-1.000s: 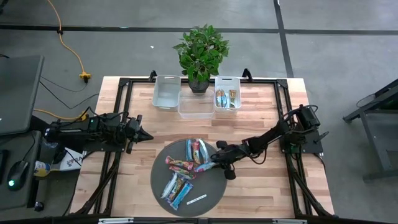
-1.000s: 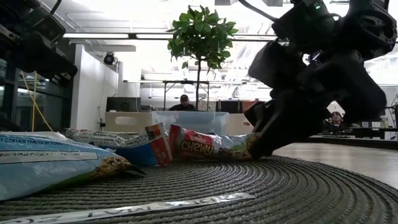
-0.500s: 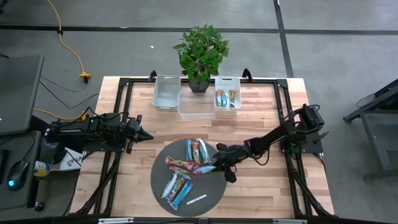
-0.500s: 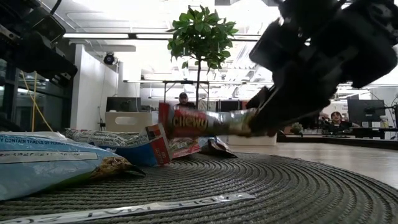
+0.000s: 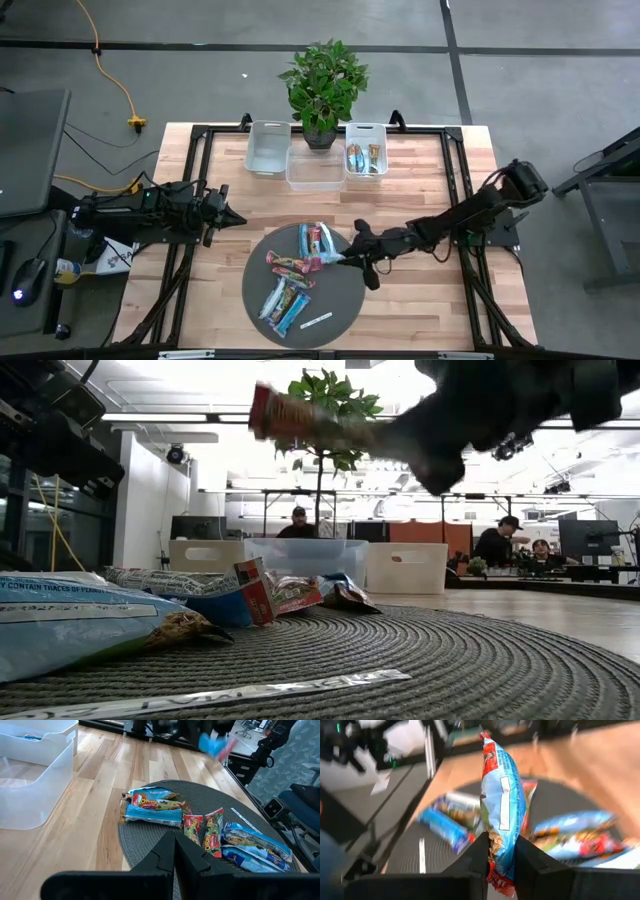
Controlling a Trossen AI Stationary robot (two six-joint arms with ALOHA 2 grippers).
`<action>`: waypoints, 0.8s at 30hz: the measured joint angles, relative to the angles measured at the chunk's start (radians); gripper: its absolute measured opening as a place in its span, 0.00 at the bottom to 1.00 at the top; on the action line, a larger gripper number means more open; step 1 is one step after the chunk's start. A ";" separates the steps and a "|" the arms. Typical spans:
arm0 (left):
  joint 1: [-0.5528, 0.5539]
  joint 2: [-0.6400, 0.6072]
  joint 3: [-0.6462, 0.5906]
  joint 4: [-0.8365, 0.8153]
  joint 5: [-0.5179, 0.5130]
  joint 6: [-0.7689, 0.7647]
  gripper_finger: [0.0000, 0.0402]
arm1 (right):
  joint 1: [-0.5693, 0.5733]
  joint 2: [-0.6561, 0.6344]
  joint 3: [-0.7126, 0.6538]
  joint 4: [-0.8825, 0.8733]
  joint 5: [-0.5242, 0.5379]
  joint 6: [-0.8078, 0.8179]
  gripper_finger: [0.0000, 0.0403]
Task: Pick and place Granola Bars by type
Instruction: Put the red granola bar into the transparent bin
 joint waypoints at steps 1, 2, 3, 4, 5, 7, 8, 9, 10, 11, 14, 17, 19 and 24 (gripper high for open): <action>0.000 0.000 0.000 0.000 0.000 0.000 0.00 | 0.000 -0.020 0.000 0.001 0.018 0.000 0.11; 0.000 0.000 0.000 0.000 0.000 0.000 0.00 | 0.000 -0.038 0.000 0.001 0.035 0.000 0.11; 0.000 0.000 0.000 0.000 0.000 0.000 0.00 | 0.000 -0.057 0.000 0.001 0.052 0.000 0.11; 0.000 0.000 0.000 0.000 0.000 0.000 0.00 | 0.000 -0.076 0.000 0.001 0.073 0.003 0.11; 0.000 0.000 0.000 0.000 0.000 0.000 0.00 | -0.001 -0.094 0.000 0.001 0.092 0.013 0.11; 0.000 0.000 0.000 0.000 0.000 0.000 0.00 | -0.003 -0.133 0.000 0.002 0.116 0.028 0.11; 0.000 0.000 0.000 0.000 0.000 0.000 0.00 | -0.003 -0.151 0.000 0.007 0.126 0.034 0.11; 0.000 0.000 0.000 0.000 0.000 0.000 0.00 | -0.003 -0.168 0.000 0.010 0.136 0.041 0.11; 0.000 0.000 0.000 0.000 0.000 0.000 0.00 | -0.003 -0.185 0.000 0.010 0.143 0.043 0.11; 0.000 0.000 0.000 0.000 0.000 0.000 0.00 | -0.003 -0.200 0.000 0.011 0.143 0.043 0.11; 0.000 0.000 0.000 0.000 0.000 0.000 0.00 | -0.003 -0.238 0.000 0.017 0.150 0.055 0.11; 0.000 0.000 0.000 0.000 0.000 0.000 0.00 | -0.003 -0.261 0.000 0.034 0.152 0.069 0.11; 0.000 0.000 0.000 0.000 0.000 0.000 0.00 | -0.003 -0.271 0.000 0.050 0.156 0.069 0.11; 0.000 0.000 0.000 0.000 0.000 0.000 0.00 | -0.009 -0.273 0.047 0.006 0.193 0.061 0.11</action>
